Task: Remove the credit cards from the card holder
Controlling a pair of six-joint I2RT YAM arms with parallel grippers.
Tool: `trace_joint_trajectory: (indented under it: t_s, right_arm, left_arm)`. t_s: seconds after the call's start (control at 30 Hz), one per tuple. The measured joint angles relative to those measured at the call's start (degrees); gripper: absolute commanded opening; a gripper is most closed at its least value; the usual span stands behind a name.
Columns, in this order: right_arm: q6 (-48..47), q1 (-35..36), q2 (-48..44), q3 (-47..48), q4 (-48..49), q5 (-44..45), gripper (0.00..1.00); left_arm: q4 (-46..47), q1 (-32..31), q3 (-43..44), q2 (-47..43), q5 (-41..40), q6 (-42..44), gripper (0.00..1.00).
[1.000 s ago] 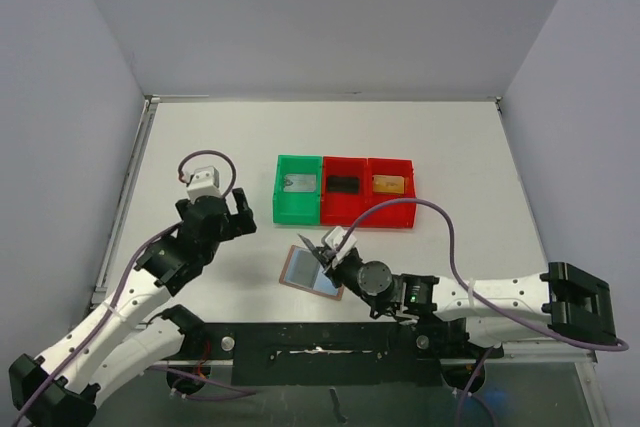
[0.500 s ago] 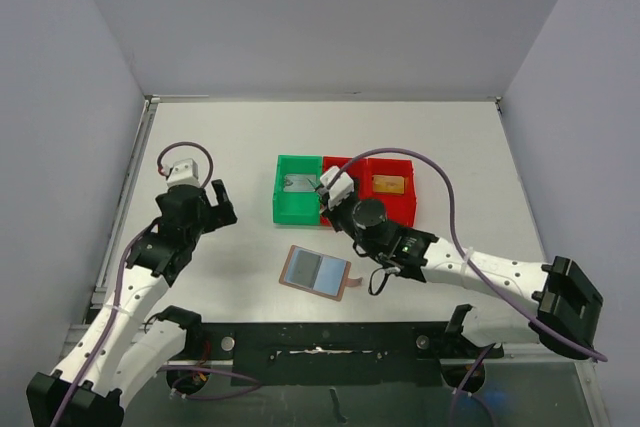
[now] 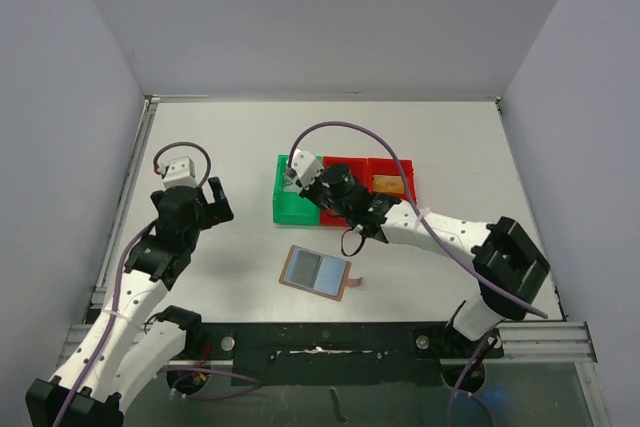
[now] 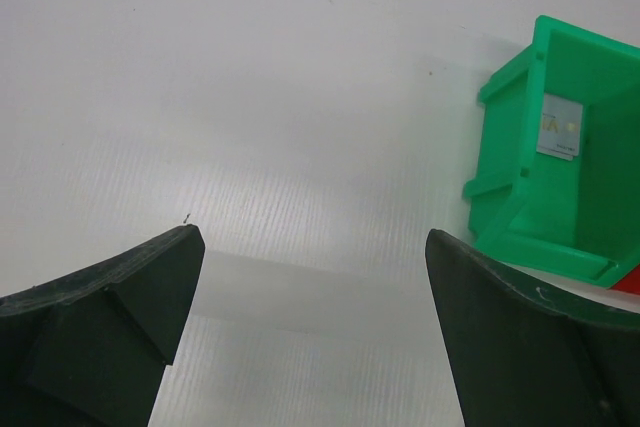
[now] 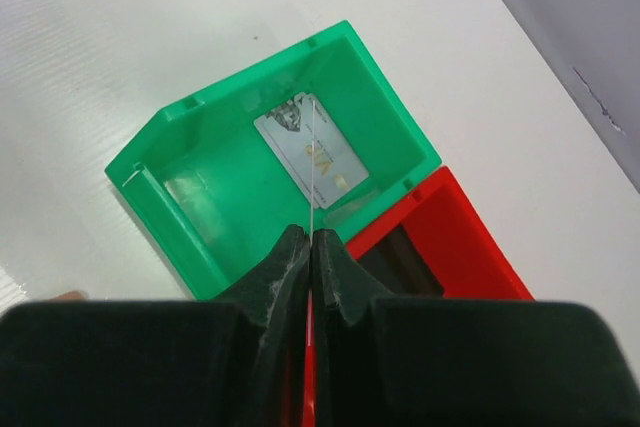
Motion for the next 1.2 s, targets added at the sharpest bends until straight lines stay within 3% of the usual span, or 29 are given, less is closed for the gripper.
trace_joint_trajectory:
  t_s: [0.5,1.2]
  right_arm:
    - [-13.90,-3.93,14.58,14.03,-6.01,-10.73,0.00]
    - [-31.91,-5.11,27.76,24.87,-14.45,-9.99,0.00]
  left_arm:
    - [0.70,0.00,-1.29,-0.04,-1.33,0.66,0.95]
    - [0.76,0.00,-1.31,-0.48,-1.55,1.38,0.95]
